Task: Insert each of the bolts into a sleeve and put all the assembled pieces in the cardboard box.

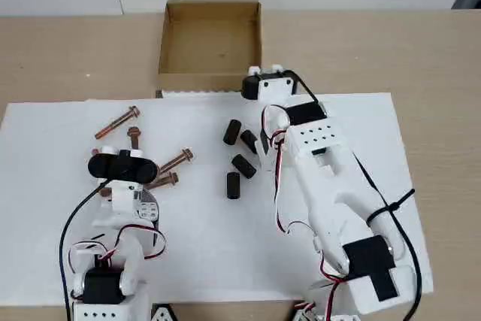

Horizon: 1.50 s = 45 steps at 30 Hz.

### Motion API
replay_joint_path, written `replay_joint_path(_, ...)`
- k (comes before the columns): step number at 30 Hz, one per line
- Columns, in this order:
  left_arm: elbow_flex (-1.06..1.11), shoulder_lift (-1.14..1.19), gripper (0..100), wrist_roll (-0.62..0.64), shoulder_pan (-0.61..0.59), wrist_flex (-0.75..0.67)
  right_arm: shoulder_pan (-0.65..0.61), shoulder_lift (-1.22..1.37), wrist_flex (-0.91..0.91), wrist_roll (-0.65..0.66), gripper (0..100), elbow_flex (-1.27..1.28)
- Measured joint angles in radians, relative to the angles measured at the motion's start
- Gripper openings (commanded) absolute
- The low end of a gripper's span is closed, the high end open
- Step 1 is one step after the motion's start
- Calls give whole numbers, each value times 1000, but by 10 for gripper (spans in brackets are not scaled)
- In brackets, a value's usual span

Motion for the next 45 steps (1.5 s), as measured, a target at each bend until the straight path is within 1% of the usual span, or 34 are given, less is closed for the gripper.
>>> replay_joint_path(9, 0, 0, 11, 0, 0, 0, 0, 84, -91, 41, 121, -8)
replay_joint_path(18, 0, 0, 11, 0, 0, 0, 34, 256, -94, 44, 118, -137)
replay_joint_path(24, 0, 0, 10, 0, 0, 0, 38, 290, -80, 44, 114, -158)
replay_joint_path(25, 0, 0, 10, 0, 0, 0, 38, 290, -75, 44, 100, -160)
replay_joint_path(28, 0, 0, 9, 0, 0, 0, 40, 290, -63, 44, 0, -163)
replay_joint_path(30, 0, 0, 9, 0, 0, 0, 46, 290, -61, 44, 10, -163)
replay_joint_path(35, 0, 0, 10, 0, 0, 0, 46, 292, -17, 63, 3, -181)
replay_joint_path(38, 0, 0, 11, 0, 0, 0, 44, 285, 54, 63, 3, -213)
replay_joint_path(45, 0, 0, 11, -3, 0, 0, 44, 150, 201, 75, 3, -301)
